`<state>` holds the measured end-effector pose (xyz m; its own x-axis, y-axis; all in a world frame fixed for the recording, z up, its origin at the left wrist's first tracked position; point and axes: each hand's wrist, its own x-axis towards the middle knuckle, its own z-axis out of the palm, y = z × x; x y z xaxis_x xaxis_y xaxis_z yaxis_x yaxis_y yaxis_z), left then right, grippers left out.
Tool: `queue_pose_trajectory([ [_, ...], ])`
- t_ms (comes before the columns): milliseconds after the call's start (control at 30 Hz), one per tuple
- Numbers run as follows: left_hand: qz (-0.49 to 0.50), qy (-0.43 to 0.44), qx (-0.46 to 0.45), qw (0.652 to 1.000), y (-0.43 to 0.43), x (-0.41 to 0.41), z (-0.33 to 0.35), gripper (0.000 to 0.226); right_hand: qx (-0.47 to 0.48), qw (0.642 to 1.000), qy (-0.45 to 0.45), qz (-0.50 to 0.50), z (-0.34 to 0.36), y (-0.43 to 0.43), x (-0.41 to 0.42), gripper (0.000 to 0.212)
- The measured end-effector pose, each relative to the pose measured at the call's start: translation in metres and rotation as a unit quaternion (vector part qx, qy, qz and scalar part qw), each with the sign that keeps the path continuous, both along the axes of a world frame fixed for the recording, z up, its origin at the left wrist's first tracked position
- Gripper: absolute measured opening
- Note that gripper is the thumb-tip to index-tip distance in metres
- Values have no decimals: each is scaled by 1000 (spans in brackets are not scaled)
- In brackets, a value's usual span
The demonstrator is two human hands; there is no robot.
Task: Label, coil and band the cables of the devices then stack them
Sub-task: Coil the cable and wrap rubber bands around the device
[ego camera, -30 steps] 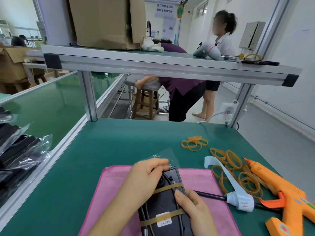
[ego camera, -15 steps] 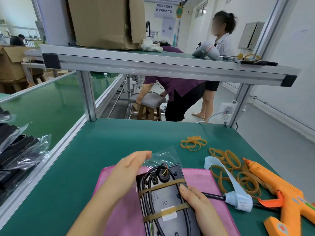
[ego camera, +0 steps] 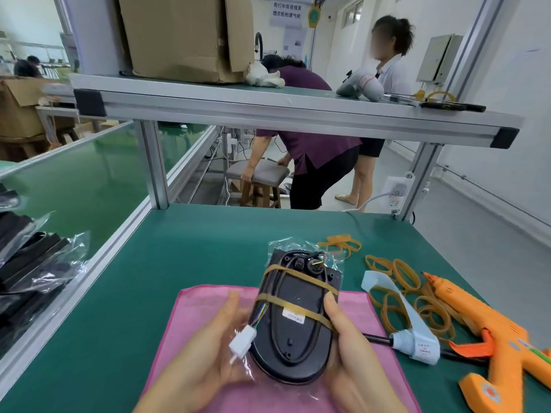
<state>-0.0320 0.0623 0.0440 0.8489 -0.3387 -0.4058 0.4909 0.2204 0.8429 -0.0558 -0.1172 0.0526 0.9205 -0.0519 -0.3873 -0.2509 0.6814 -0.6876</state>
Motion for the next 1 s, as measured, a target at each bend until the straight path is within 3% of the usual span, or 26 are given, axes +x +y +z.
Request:
queue_pose_trajectory([
  [100,-2,64,-129,990,5,-4,-8,69,45,999,-1,-13,0,0,1,48],
  [200,26,92,-195,976,5,-9,-12,69,88,996,-4,-18,-1,3,-1,49],
  [367,142,79,-189,969,-28,-19,-9,38,161,987,0,31,-2,16,-7,53],
  [467,149,-6,-216,965,-38,-29,-14,65,163,987,-10,-7,-3,27,-10,52],
  [533,179,-40,-216,959,-38,-31,-12,69,142,989,-6,-25,-4,32,-12,55],
  [833,160,-61,-184,968,-15,-16,1,62,60,997,-49,-20,-9,29,-15,46],
  [967,142,-59,-190,970,-18,-22,-1,73,43,998,-50,-10,-7,20,-10,45],
  [1000,136,-39,-206,968,-20,-26,2,85,38,998,-42,-12,-7,17,-9,45],
])
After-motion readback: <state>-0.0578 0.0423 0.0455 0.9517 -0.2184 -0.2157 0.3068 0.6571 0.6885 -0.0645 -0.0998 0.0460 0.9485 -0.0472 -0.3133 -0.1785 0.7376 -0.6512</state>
